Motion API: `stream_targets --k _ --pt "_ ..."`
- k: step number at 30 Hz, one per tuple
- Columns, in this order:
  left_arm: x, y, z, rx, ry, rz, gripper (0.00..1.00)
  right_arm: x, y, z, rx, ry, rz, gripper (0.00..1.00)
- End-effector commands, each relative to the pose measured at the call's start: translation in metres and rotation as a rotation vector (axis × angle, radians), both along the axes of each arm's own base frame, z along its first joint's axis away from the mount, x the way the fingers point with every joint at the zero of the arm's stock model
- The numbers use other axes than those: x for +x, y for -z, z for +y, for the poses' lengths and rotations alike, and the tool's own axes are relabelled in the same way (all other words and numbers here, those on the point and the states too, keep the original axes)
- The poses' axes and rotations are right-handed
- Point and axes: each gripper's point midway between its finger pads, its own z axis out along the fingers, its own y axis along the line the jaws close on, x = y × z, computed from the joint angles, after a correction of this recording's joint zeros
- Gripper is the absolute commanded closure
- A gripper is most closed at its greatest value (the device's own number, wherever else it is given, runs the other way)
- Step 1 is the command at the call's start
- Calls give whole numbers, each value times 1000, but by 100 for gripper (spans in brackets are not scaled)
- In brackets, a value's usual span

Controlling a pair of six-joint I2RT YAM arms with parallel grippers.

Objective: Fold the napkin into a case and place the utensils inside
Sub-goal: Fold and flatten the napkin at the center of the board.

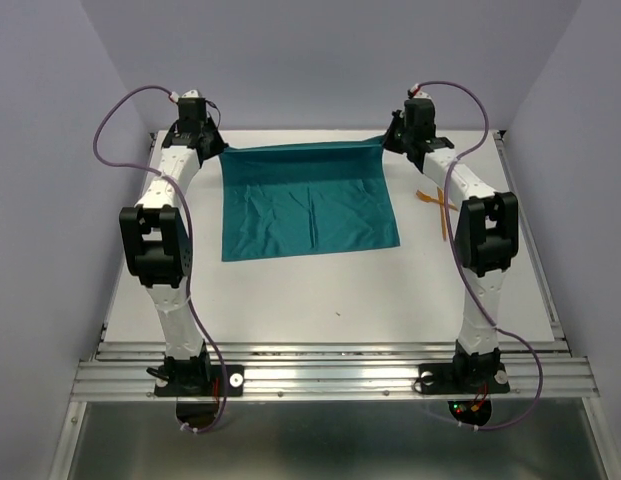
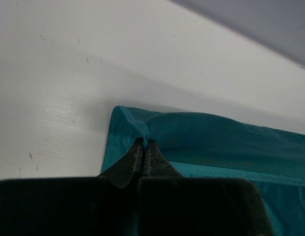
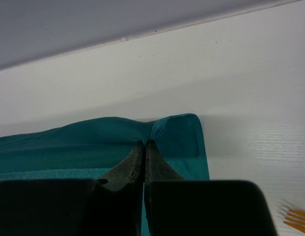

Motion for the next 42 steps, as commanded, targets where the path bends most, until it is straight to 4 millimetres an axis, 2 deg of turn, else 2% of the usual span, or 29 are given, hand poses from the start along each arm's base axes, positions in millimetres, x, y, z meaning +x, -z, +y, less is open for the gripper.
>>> stream_targets --k 1,2,3,4,5,6,7,9,10,12,13,17,18,19,21,22,24,25,28,32,42 --pt "-14 -22 12 27 -7 -25 100 -8 -15 -8 36 2 -25 99" --pt "-19 -20 14 31 -8 -17 100 -12 -11 -8 40 7 -12 99" --pt "-26 -22 14 32 -9 -17 100 -20 -15 -4 65 -12 -7 99" --pt "-36 -7 14 33 -8 23 100 -30 0 0 80 -36 36 99" --pt "-42 -4 14 32 -9 32 100 -37 4 1 88 -41 51 99" --pt "-49 -7 14 28 -12 29 100 -44 -1 2 115 -40 55 99" --pt "-60 11 13 14 -17 69 100 -56 12 7 137 -65 97 99" --pt "-72 14 9 -8 -16 76 100 -71 18 13 179 -83 135 99" --pt "-86 32 1 -40 13 122 100 -86 26 14 195 -92 169 99" --pt "-101 34 -2 -59 9 127 100 -102 33 13 214 -90 197 99" --pt "-117 50 -4 -63 6 168 100 -116 37 13 224 -92 211 99" --pt "-149 59 -10 -94 11 177 100 -141 45 11 231 -102 241 99" --pt "-154 51 -11 -103 11 152 100 -152 50 9 226 -104 255 99" --pt "-166 63 -11 -103 6 177 100 -157 52 9 228 -105 262 99" --pt "-175 60 -11 -110 3 158 100 -172 60 7 228 -112 287 99" --pt "-184 70 -11 -115 -3 180 100 -177 63 8 231 -115 296 99" --pt "-191 73 -12 -118 -6 182 100 -188 72 7 236 -121 318 99" --pt "-197 82 -11 -115 -10 201 100 -191 74 7 237 -122 319 99" --pt "-203 91 -11 -119 -19 221 100 -200 80 8 248 -128 324 99" --pt "-206 94 -11 -127 -28 223 100 -205 86 11 247 -136 333 99" --pt "-211 100 -15 -138 -35 242 100 -202 89 13 266 -135 332 99"
